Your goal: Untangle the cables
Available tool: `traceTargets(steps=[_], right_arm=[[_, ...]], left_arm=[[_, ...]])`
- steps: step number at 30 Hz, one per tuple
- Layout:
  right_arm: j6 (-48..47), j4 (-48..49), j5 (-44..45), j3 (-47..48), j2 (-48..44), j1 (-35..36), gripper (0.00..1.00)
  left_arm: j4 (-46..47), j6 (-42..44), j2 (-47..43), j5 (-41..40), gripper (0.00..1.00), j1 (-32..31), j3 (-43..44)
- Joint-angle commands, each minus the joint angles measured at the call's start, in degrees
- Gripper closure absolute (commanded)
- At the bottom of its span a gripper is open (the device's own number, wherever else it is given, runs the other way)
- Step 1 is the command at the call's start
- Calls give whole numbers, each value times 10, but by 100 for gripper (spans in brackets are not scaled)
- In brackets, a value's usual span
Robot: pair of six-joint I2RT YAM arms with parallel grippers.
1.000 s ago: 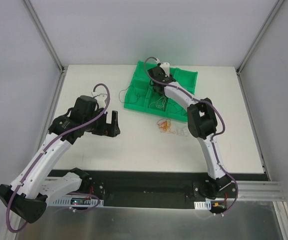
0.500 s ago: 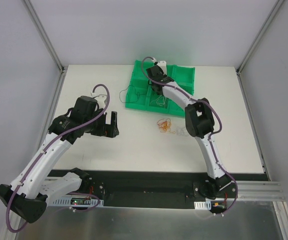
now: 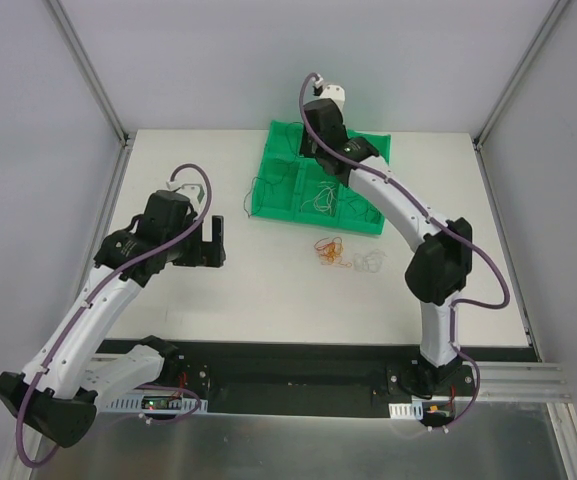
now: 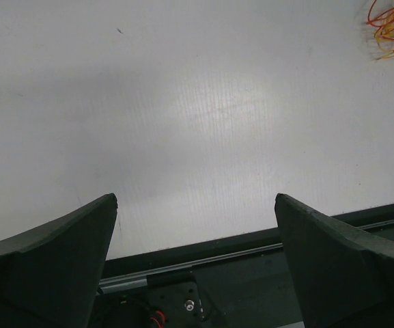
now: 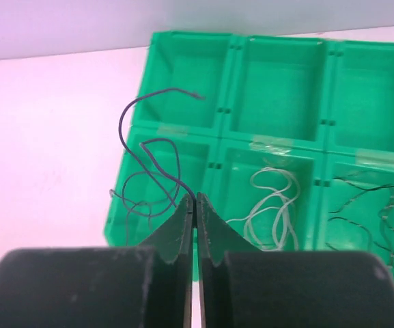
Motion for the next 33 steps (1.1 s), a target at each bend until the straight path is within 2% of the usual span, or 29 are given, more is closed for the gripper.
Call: traceTargets(steps=[1,11,16,17,20,21,23,25,27,30,33], right_arm=[[37,-20,-51,18,31,19,99],[55,-38,-45,55,111,33,99],[44,-63,-67,119,174,34,98],[44,-75,-70,132,185,33,95],[36,-104,-77,165,200,32,68],[35,-110,-78,166,191,32,62],[36,-133,-81,172,172,32,52],[39,-164,-85,171,138,31,42],[32,-193,-101,157,97,30,36],[-7,-243,-120,116,20,28,34],[-29,-262,-132,21,-87,15,34]], left_arm=[[1,-14,-21,0,1,7,1],[-18,-26,-60,12,1,14,-7],[-22,-27,-51,40,4,21,-5],[-22,-27,-47,46,6,23,-3],[-19,-29,-24,49,13,33,-3],[-11,-28,-17,51,21,36,-5],[10,-28,4,60,29,43,-10],[41,-28,31,78,31,55,-20],[78,-27,67,104,32,71,-26],[131,-24,133,141,32,98,-26],[169,3,217,160,35,117,-7]])
